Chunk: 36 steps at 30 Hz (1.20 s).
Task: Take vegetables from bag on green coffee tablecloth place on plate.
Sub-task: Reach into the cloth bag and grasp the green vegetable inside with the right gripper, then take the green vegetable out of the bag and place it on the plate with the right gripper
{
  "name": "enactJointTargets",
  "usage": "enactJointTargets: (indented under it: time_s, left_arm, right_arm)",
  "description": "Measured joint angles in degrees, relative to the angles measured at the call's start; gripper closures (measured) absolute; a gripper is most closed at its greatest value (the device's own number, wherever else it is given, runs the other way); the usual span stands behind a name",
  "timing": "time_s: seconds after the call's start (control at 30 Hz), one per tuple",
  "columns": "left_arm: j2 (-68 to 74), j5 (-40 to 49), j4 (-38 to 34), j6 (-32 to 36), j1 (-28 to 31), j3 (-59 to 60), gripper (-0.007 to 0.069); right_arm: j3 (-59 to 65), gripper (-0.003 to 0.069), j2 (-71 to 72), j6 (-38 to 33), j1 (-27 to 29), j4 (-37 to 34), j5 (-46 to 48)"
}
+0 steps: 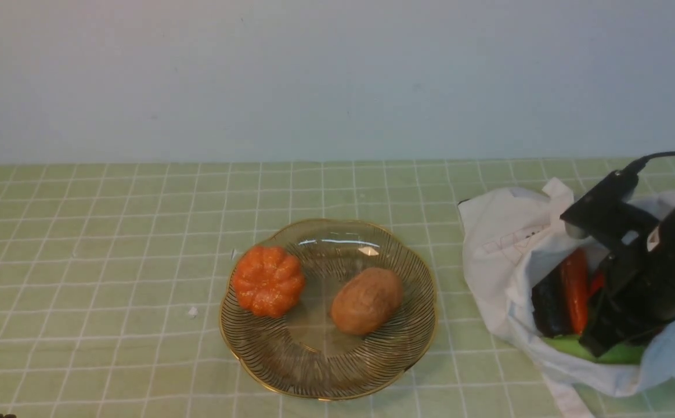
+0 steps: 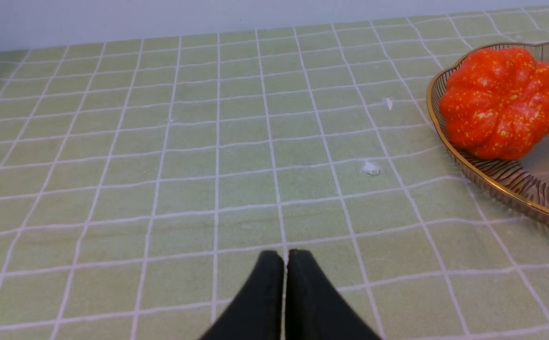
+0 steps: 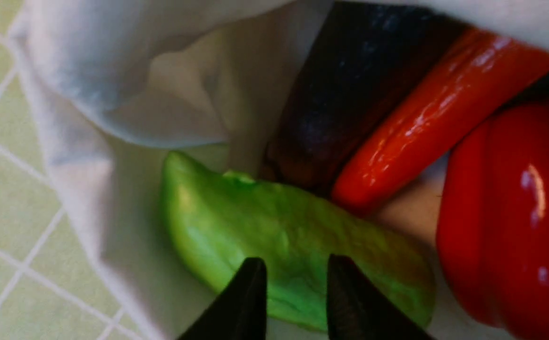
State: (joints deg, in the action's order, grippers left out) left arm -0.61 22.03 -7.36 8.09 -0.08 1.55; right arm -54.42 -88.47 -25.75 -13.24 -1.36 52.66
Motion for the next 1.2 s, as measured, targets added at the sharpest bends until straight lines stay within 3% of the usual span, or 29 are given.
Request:
enactJointTargets:
  time_s: [0.17,0.37,0.93,1.2]
  left_arm:
    - [0.0,0.0,0.0,0.0,0.0,0.0,0.0629]
    - [0.0,0.0,0.0,0.0,0.0,0.0,0.0629]
    - [0.0,0.0,0.0,0.0,0.0,0.0,0.0629]
    - [0.0,0.0,0.0,0.0,0.0,0.0,0.0629]
  right_arm:
    - [-0.05,0.0219,-1.25,0.72,-0.13,0.13,-1.07]
    - [-0.12,0.0098,-2.04,0.12,-0.15,0.13,-0.19]
    - [-0.22,0.0083,-5.47,-3.27,-0.2,2.99,-0.24]
    - [-0.22,0.0109,-6.09,10.03,-0.2,7.4,-11.01]
